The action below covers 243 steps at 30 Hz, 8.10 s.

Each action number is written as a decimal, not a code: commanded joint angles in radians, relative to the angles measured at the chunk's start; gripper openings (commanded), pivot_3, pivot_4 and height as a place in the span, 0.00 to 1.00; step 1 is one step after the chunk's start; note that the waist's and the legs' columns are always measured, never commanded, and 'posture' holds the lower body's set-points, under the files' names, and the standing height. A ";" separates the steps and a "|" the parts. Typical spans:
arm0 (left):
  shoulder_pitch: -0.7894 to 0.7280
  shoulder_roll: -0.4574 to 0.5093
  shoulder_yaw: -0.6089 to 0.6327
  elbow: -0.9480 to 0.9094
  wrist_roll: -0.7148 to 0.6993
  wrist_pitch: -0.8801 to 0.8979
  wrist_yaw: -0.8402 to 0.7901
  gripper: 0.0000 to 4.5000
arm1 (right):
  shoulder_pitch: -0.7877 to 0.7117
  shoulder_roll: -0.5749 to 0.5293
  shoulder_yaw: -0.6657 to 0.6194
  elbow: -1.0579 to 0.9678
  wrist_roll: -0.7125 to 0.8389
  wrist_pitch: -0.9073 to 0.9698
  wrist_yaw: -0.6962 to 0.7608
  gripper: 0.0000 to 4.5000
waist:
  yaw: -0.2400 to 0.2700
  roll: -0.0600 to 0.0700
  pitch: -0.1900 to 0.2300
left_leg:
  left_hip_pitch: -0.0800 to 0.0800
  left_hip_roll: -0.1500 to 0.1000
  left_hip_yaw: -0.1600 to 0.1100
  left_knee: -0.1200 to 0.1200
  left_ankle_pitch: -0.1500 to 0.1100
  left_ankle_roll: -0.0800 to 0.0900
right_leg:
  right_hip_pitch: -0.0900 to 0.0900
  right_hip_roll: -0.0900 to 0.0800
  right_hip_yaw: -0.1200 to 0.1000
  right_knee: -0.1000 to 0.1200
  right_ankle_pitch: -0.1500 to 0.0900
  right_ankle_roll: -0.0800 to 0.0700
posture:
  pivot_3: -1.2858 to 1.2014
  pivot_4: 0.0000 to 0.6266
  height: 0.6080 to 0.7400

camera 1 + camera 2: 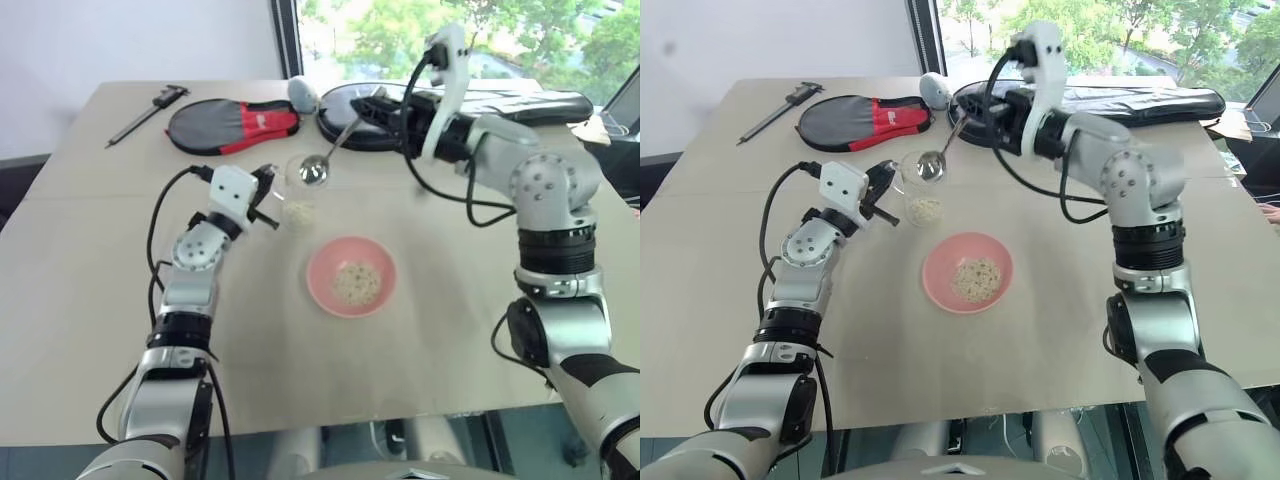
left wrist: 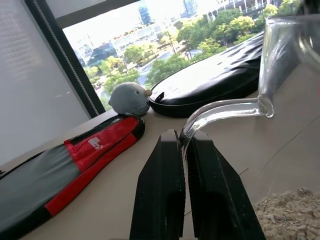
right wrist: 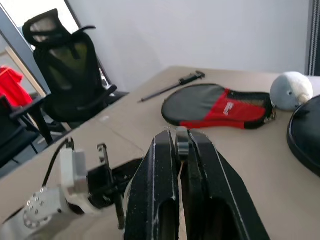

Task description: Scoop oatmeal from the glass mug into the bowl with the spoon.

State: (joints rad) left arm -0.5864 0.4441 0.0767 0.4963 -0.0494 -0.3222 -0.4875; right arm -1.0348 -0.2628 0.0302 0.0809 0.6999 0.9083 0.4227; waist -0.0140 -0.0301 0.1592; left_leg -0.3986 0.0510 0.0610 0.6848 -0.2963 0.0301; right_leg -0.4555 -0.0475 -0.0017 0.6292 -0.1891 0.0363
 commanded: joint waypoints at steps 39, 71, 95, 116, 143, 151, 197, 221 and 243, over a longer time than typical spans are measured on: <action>-0.032 -0.053 -0.008 -0.020 -0.034 -0.042 -0.023 0.01 | -0.084 0.126 -0.398 0.096 0.039 0.341 -0.237 0.00 | 0.000 0.000 0.000 | 0.000 -0.002 -0.002 0.002 0.000 0.000 | 0.000 -0.001 0.000 0.009 0.000 0.000 | 0.52 0.24 1.00; 0.015 -0.139 0.026 0.062 -0.128 -0.189 -0.050 0.01 | -0.145 0.298 -1.013 0.156 0.448 0.519 -0.962 0.00 | -0.003 0.001 -0.001 | 0.001 -0.002 -0.003 0.002 0.000 0.000 | 0.000 -0.001 0.000 0.012 0.000 0.000 | 0.52 0.24 1.00; 0.005 -0.098 0.077 0.149 -0.146 -0.202 -0.073 0.01 | 0.093 0.083 -0.673 0.062 1.256 0.294 -1.274 0.00 | -0.016 0.002 -0.001 | 0.001 -0.002 -0.004 0.002 -0.001 0.004 | 0.000 -0.001 -0.001 0.011 0.000 0.000 | 0.52 0.24 1.00; -0.004 -0.104 0.071 0.139 -0.137 -0.192 -0.082 0.01 | 0.386 -0.180 -0.386 -0.203 1.272 0.321 -0.950 0.00 | -0.022 0.002 -0.001 | 0.001 -0.002 -0.004 0.003 -0.002 0.004 | 0.000 -0.001 0.000 0.008 0.000 0.000 | 0.52 0.24 1.00; 0.013 -0.154 0.074 0.102 -0.178 -0.095 -0.117 0.01 | 0.320 -0.490 -0.004 -0.609 0.434 0.069 -0.060 0.00 | -0.009 0.002 -0.001 | 0.001 -0.002 -0.006 0.004 -0.002 0.004 | 0.001 -0.001 -0.001 0.007 0.000 0.000 | 0.52 0.24 1.00; 0.009 -0.150 0.078 0.113 -0.178 -0.093 -0.130 0.01 | 0.343 -0.500 0.021 -0.647 0.260 -0.078 0.197 0.00 | 0.000 0.002 -0.001 | 0.002 -0.003 -0.006 0.005 -0.002 0.004 | 0.002 -0.001 -0.002 0.007 0.000 0.000 | 0.52 0.24 1.00; 0.065 -0.152 0.080 0.053 -0.183 -0.100 -0.135 0.00 | 0.012 0.020 -0.250 -0.028 0.495 0.146 -0.515 0.52 | -0.002 0.002 -0.001 | 0.002 -0.003 -0.006 0.007 -0.001 0.003 | 0.003 -0.002 -0.002 0.011 0.000 0.000 | 0.52 0.24 1.00; 0.100 -0.143 0.088 -0.016 -0.214 -0.083 -0.152 0.81 | 0.026 0.045 -0.276 -0.049 0.439 0.135 -0.480 0.53 | -0.002 0.002 -0.001 | 0.002 -0.003 -0.007 0.007 -0.001 0.003 | 0.003 -0.002 -0.003 0.011 0.000 0.000 | 0.52 0.24 1.00; 0.582 0.003 0.130 -0.579 -0.308 0.220 -0.154 0.89 | 0.635 -0.285 -0.173 -0.380 0.040 -0.222 0.039 0.53 | 0.001 0.003 -0.001 | 0.002 -0.003 -0.009 0.004 -0.001 0.003 | 0.004 -0.002 -0.004 0.006 0.000 0.000 | 0.52 0.24 1.00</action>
State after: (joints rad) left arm -0.0222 0.4332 0.1908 -0.0134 -0.3391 -0.1167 -0.6366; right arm -0.4255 -0.5251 -0.1468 -0.2414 0.7808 0.7467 0.4016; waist -0.0132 -0.0275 0.1580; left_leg -0.3961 0.0485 0.0516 0.6888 -0.2975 0.0333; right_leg -0.4512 -0.0496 -0.0060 0.6355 -0.1895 0.0364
